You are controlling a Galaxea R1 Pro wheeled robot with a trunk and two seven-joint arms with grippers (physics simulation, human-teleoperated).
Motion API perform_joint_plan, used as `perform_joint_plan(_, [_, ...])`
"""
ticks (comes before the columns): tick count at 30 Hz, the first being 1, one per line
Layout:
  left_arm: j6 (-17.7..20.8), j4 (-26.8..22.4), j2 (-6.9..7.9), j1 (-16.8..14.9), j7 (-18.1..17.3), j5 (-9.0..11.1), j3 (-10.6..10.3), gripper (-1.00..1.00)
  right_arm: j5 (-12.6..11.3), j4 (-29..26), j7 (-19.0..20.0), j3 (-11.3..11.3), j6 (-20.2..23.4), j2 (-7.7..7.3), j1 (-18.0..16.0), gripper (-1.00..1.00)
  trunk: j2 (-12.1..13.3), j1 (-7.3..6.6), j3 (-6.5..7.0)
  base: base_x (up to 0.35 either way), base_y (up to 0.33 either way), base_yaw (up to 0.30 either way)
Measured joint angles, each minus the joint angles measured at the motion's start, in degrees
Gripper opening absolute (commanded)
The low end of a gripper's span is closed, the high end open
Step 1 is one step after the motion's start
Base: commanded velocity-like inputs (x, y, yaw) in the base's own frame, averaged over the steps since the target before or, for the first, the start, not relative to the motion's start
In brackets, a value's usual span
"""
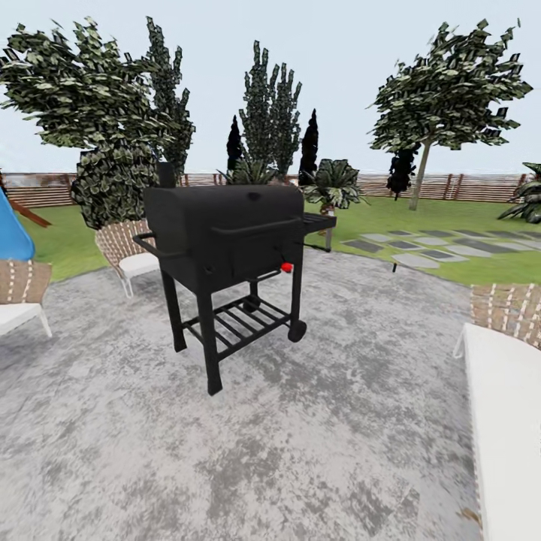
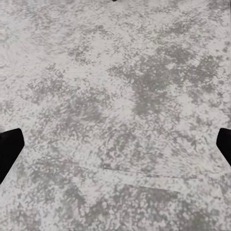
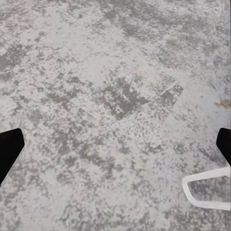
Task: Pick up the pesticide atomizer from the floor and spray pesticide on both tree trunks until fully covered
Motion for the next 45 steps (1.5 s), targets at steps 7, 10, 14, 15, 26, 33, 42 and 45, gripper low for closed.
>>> perform_joint_plan(7, [0.01, 0.00, 0.00, -0.01, 0.00, 0.00, 0.00, 1.00, -0.01, 0.01, 0.02, 0.00, -0.01, -0.01, 0.00, 1.00, 0.00, 0.00, 0.00, 0.285, 0.221, -0.285])
perform_joint_plan(10, [0.00, 0.00, 0.00, -0.01, 0.00, -0.01, 0.00, 1.00, -0.01, -0.02, 0.07, 0.00, -0.01, -0.01, 0.00, 1.00, 0.00, 0.00, 0.00, 0.263, 0.239, -0.299])
perform_joint_plan(14, [0.00, 0.00, 0.06, -0.02, 0.00, -0.03, 0.00, 1.00, -0.08, -0.05, 0.09, 0.00, -0.01, 0.08, 0.00, 1.00, 0.00, 0.00, 0.00, 0.228, 0.241, -0.300])
perform_joint_plan(15, [0.00, 0.00, 0.07, -0.01, 0.00, -0.02, 0.00, 1.00, -0.08, -0.05, 0.09, 0.00, -0.01, 0.11, 0.00, 1.00, 0.00, 0.00, 0.00, 0.192, 0.242, -0.300])
perform_joint_plan(26, [-0.09, -0.07, -0.08, -0.04, 0.00, -0.05, -0.08, 1.00, -0.17, -0.06, 0.09, 0.00, 0.00, 0.25, 0.00, 1.00, 0.00, 0.00, 0.00, 0.035, 0.047, -0.300])
perform_joint_plan(33, [-0.07, -0.07, -0.01, -0.06, 0.00, 0.00, 0.00, 1.00, -0.18, -0.06, 0.09, 0.00, 0.04, 0.25, 0.00, 1.00, 0.00, 0.00, 0.00, 0.000, 0.000, -0.300])
perform_joint_plan(42, [0.00, -0.08, 0.03, -0.06, 0.00, 0.00, 0.00, 1.00, -0.18, -0.06, 0.09, 0.07, 0.04, 0.34, 0.00, 1.00, -3.19, 1.75, -1.46, 0.000, 0.000, -0.188])
perform_joint_plan(45, [0.00, -0.09, 0.01, -0.07, 0.00, 0.00, 0.00, 1.00, -0.18, -0.06, 0.09, 0.08, 0.04, 0.34, 0.00, 1.00, -4.40, 2.41, -2.00, 0.000, 0.000, -0.015])
